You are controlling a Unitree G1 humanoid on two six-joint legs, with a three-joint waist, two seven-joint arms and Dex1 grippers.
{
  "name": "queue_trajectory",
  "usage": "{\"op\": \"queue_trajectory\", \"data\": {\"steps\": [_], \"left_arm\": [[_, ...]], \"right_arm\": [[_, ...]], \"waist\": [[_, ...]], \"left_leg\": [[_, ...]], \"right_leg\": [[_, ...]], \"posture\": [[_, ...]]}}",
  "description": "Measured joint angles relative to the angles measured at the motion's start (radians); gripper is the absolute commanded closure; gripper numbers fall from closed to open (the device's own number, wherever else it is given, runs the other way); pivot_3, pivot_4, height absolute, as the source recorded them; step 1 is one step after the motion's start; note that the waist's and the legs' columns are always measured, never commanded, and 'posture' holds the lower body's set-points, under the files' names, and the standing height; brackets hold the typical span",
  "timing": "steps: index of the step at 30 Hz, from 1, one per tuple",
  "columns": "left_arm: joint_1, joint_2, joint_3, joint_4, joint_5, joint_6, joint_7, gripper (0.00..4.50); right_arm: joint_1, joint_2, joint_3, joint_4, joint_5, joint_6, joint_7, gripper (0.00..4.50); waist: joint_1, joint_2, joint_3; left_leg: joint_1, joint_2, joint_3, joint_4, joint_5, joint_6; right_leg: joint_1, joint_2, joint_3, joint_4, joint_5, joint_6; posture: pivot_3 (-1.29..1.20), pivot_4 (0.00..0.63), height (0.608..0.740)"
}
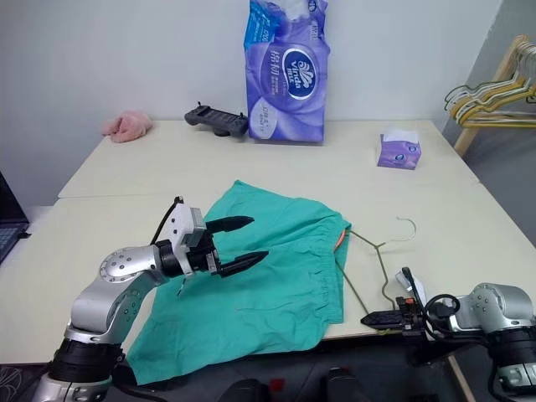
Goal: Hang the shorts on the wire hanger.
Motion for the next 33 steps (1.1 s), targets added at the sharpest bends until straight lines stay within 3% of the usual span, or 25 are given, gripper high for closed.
{"op": "queue_trajectory", "data": {"steps": [5, 14, 27, 33], "left_arm": [[-0.005, 0.0, 0.0, 0.017, 0.001, 0.0, -0.016, 0.01], [-0.011, 0.0, 0.0, 0.022, 0.005, -0.007, -0.021, 0.01], [-0.011, 0.005, -0.001, 0.027, 0.013, -0.011, -0.023, 0.01], [-0.037, 0.025, 0.001, 0.075, 0.024, -0.03, -0.042, 0.01]], "right_arm": [[-0.025, -0.041, 0.026, -0.007, 0.001, 0.039, 0.046, 4.5], [-0.131, -0.233, 0.118, -0.032, -0.013, -0.032, 0.245, 4.5], [-0.186, -0.126, 0.228, 0.069, -0.169, -0.166, 0.259, 4.5], [-0.311, -0.127, 0.207, 0.194, -0.264, -0.284, 0.257, 4.5]], "waist": [[0.0, 0.0, 0.0], [0.012, 0.001, -0.001], [0.014, 0.001, -0.001], [0.014, 0.001, -0.001]], "left_leg": [[-0.004, -0.001, 0.005, 0.0, 0.0, 0.0], [-0.016, -0.001, 0.005, 0.0, 0.0, 0.002], [-0.017, -0.001, 0.006, 0.001, 0.0, 0.002], [-0.017, -0.001, 0.006, 0.001, 0.0, 0.002]], "right_leg": [[-0.007, 0.0, 0.011, 0.001, 0.001, 0.002], [-0.019, 0.001, 0.012, 0.0, 0.004, 0.002], [-0.02, 0.001, 0.012, 0.002, 0.006, 0.0], [-0.02, 0.001, 0.012, 0.002, 0.006, 0.0]], "posture": [[0.01, 0.061, 0.74], [0.01, 0.064, 0.74], [0.03, 0.069, 0.74], [0.02, 0.069, 0.74]]}}
